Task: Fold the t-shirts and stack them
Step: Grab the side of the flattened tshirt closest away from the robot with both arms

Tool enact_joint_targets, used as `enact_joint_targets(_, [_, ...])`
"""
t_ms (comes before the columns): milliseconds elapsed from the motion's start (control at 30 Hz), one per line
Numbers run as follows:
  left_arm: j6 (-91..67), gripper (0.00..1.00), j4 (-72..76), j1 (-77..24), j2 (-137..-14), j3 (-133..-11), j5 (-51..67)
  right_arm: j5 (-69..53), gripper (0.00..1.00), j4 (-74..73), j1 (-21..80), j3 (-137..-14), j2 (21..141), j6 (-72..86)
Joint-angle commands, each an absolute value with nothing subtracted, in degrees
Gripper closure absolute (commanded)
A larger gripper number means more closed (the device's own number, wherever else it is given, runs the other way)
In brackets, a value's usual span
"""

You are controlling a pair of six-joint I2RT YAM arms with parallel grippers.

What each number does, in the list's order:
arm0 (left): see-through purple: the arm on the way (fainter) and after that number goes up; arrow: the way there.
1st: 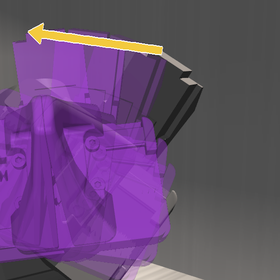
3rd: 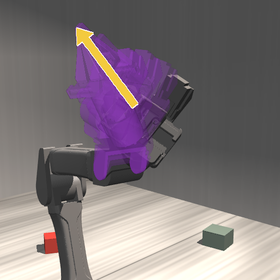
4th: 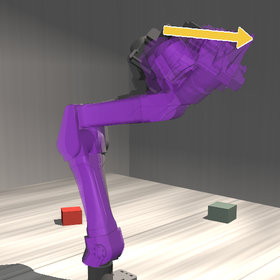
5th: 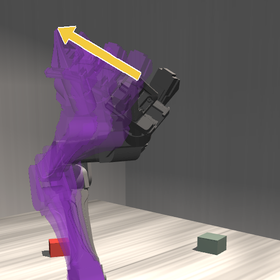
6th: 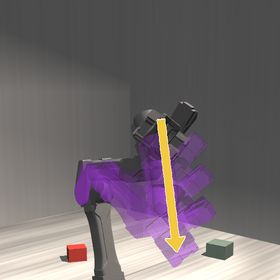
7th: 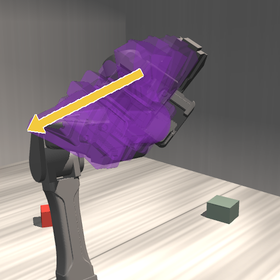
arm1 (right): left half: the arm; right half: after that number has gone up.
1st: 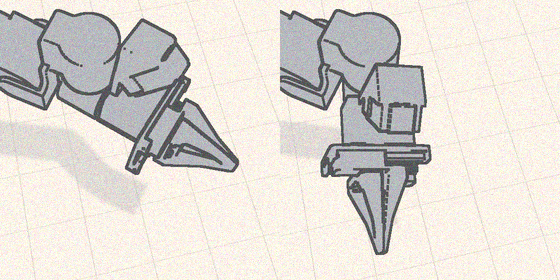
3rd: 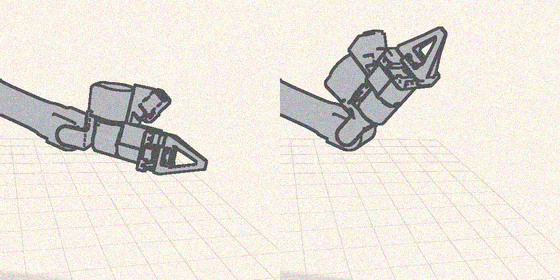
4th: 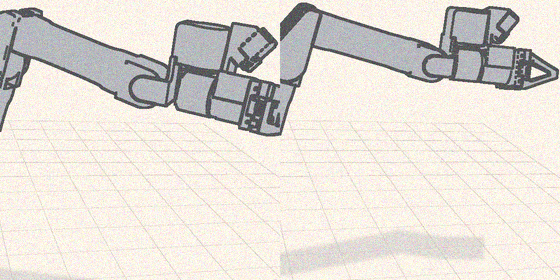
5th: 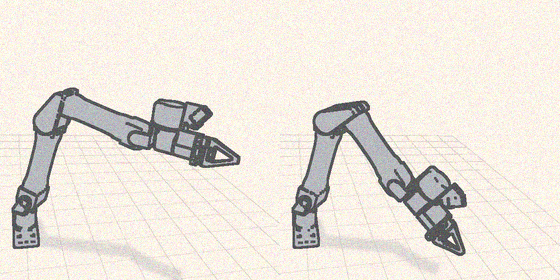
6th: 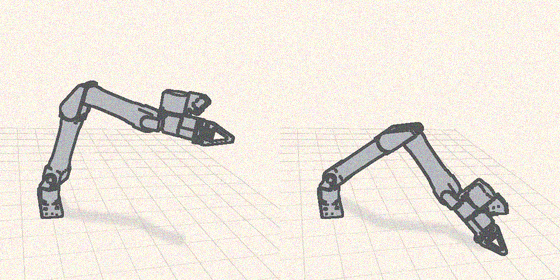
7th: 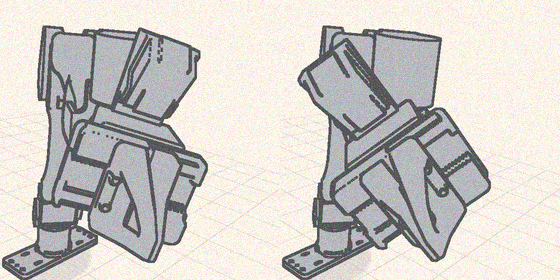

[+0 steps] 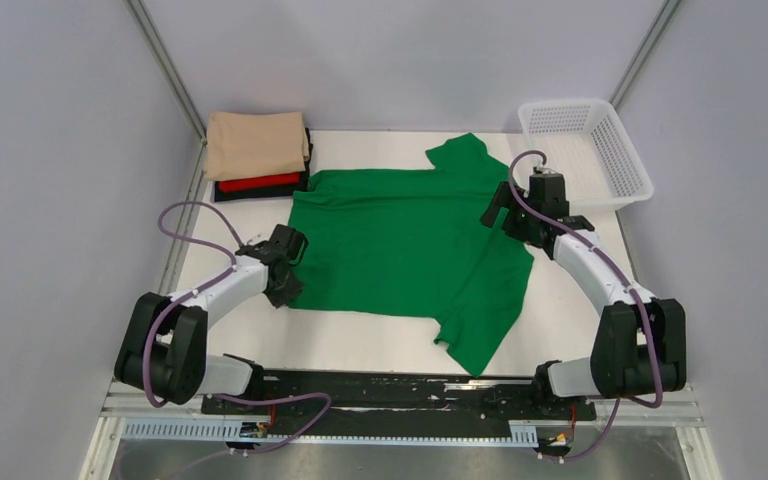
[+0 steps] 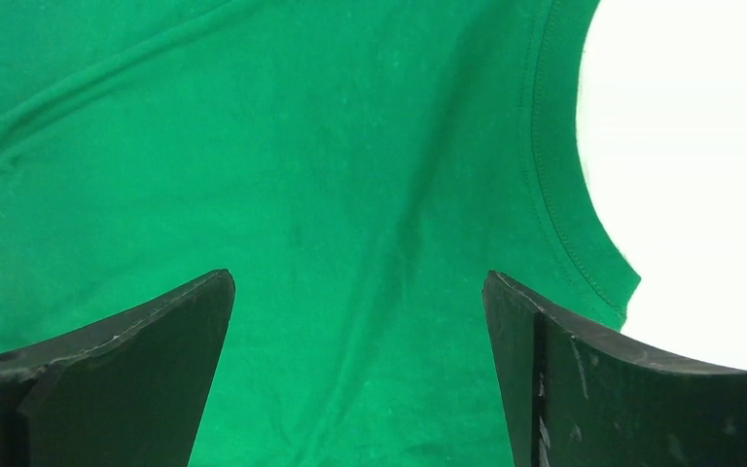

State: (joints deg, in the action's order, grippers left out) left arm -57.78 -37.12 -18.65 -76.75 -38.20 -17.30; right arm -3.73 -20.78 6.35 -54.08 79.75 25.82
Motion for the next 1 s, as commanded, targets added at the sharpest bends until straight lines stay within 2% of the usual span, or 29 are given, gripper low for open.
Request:
enact_joint_targets(0, [-58.2, 0.78, -30.5, -18.5, -80.0, -37.9, -17.7, -2.1, 0.00, -22.2, 6.5, -52.9, 75.9, 27.0])
enact_joint_targets(33, [-58.0, 0.82, -29.9, -18.5, -80.2, -37.9, -17.2, -2.0, 0.00, -22.8, 6.4, -52.6, 75.2, 27.1])
enact_joint_targets(67, [-57.8, 0.95, -29.7, -18.5, -80.3, -37.9, -17.0, -2.2, 0.00, -23.5, 6.5, -52.2, 74.6, 27.1])
enact_joint_targets(133, [-57.6, 1.00, -29.2, -18.5, -80.1, -37.8, -16.6, -3.3, 0.00, -25.8, 6.7, -51.8, 73.1, 26.2])
enact_joint_targets(267, [-56.4, 1.00, -30.0, -18.5, -78.1, -38.0, -15.9, 1.5, 0.00, -36.1, 11.0, -52.5, 70.6, 26.7])
enact_joint_targets(433, [-55.4, 1.00, -33.2, -18.5, -74.7, -37.9, -16.5, 2.8, 0.03, -50.7, 21.3, -51.6, 69.9, 33.3])
enact_joint_targets(600, [-55.2, 1.00, -33.7, -18.5, -70.6, -35.7, -16.4, 1.1, 0.14, -60.3, 29.7, -46.2, 67.3, 41.0])
enact_joint_targets(800, [-55.0, 1.00, -33.8, -18.5, -68.9, -35.0, -15.7, -8.5, 0.35, -56.4, 37.2, -40.7, 66.3, 43.2])
enact_joint_targets(967, [-54.9, 1.00, -33.6, -18.5, -68.8, -35.2, -15.0, -10.4, 0.39, -50.0, 41.4, -40.0, 71.7, 42.8])
